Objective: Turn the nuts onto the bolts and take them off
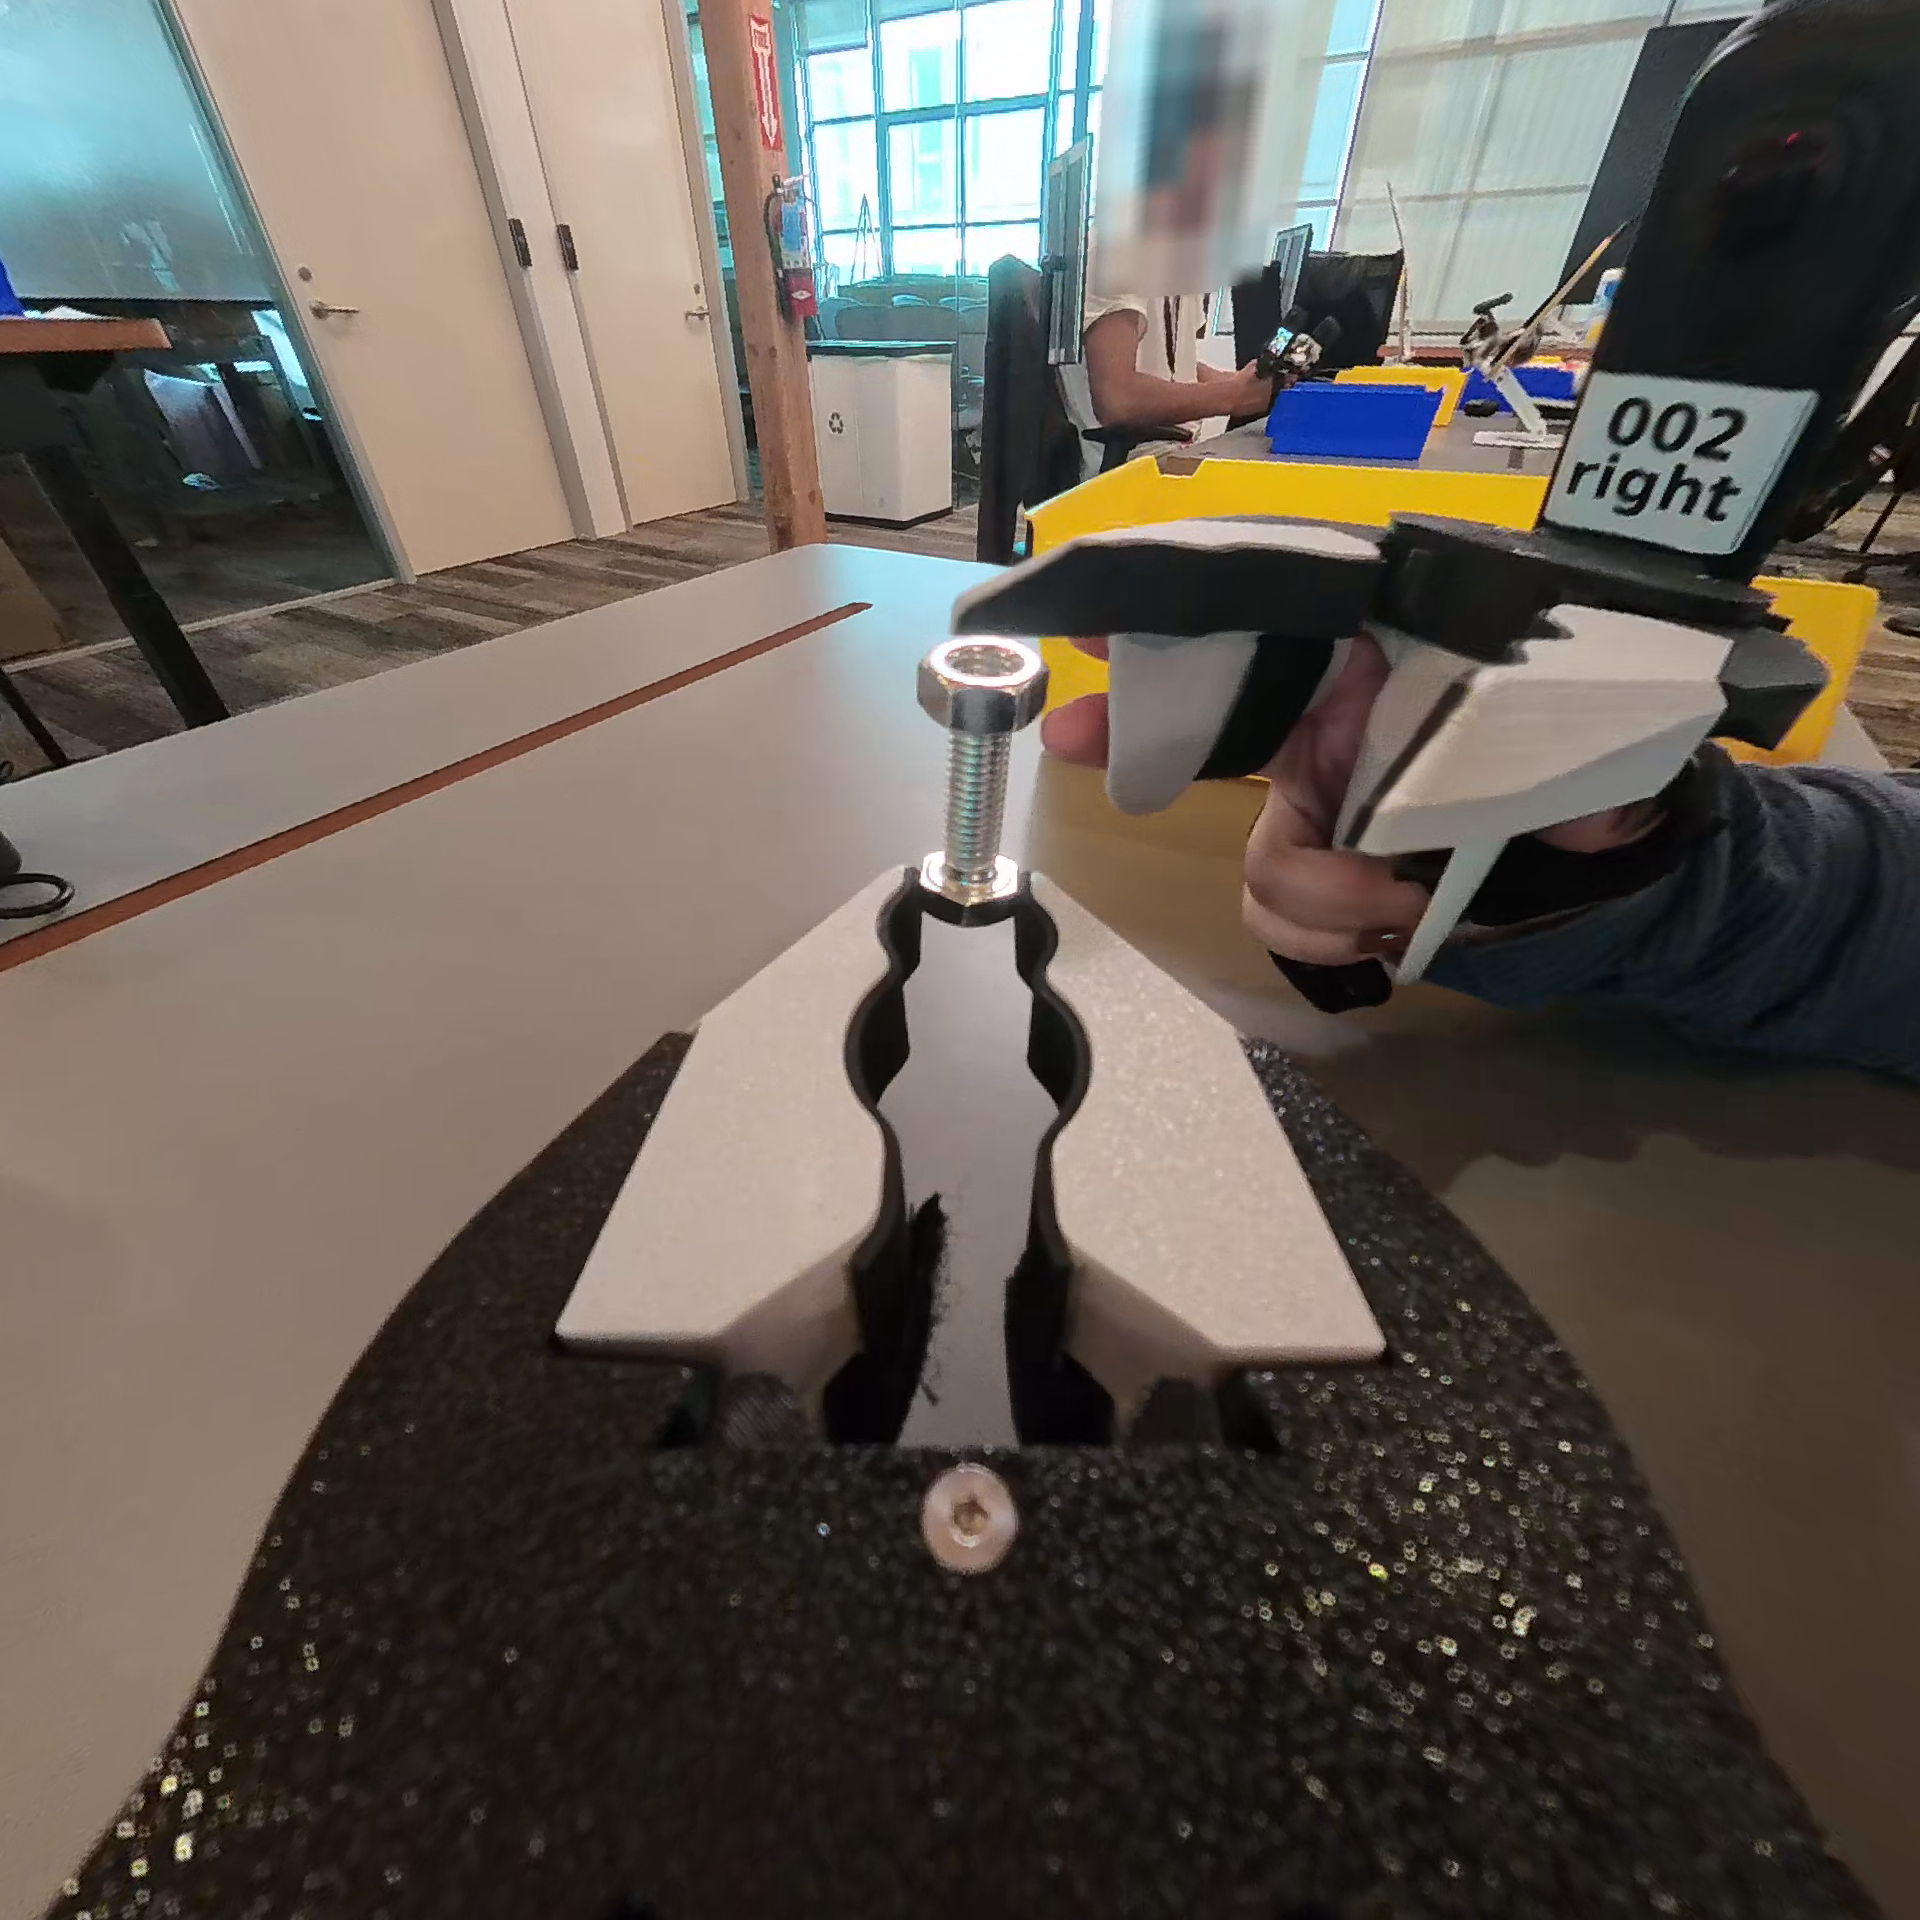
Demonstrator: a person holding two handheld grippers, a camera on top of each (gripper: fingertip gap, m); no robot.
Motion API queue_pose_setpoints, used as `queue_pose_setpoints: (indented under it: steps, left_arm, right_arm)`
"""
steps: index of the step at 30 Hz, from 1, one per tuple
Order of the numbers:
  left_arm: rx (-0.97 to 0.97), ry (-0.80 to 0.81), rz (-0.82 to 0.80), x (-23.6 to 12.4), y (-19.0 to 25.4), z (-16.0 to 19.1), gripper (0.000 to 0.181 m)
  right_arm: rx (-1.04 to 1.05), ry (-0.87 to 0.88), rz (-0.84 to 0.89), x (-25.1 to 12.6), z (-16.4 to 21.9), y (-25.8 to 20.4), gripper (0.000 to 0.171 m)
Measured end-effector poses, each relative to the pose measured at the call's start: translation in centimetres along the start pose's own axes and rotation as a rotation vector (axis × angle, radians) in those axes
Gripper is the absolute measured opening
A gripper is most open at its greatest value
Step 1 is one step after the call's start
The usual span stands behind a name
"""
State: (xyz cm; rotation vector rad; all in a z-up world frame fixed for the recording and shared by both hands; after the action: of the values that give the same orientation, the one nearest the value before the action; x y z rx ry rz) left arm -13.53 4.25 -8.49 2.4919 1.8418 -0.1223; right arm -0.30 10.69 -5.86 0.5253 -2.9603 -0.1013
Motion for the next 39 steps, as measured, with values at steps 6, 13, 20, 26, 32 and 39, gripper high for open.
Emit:
queue_pose_setpoints:
  steps: [6, 13, 20, 26, 32, 39]
  left_arm:
    - [-0.004, -0.005, 0.0, 0.0, -0.05, 0.02, 0.015]
    - [-0.006, -0.005, -0.001, 0.0, -0.07, 0.02, 0.015]
    - [-0.016, -0.002, -0.003, -0.04, -0.19, 0.01, 0.016]
    - [0.002, -0.014, 0.007, 0.06, 0.0, 0.06, 0.016]
    - [-0.027, -0.005, -0.002, -0.06, -0.3, 0.01, 0.015]
    - [-0.008, -0.012, -0.021, -0.01, -0.2, 0.05, 0.016]
  right_arm:
    - [-0.02, -0.01, -0.026, 0.17, -0.28, -0.3, 0.063]
    - [-0.024, -0.021, -0.017, 0.26, -0.29, 0.13, 0.06]
    - [-0.035, -0.034, -0.026, 0.41, -0.09, 0.39, 0.051]
    - [-0.042, -0.043, -0.013, 0.45, -0.04, 0.55, 0.054]
    - [-0.058, -0.045, -0.013, 0.41, -0.03, 0.58, 0.05]
    - [-0.065, -0.054, -0.026, 0.48, 0.01, 0.41, 0.046]
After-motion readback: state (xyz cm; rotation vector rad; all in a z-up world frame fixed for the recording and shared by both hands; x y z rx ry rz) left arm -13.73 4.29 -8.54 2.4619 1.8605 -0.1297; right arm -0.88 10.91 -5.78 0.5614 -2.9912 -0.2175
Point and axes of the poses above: each gripper's, where its closed fingertips meet, x out along the fingers, z out of its underside, y = z × x across the jaws, the point moved 9 cm from there along -x, back along the fingers, and after that the axes turned 7 degrees about -z, right-handed, at the moved point
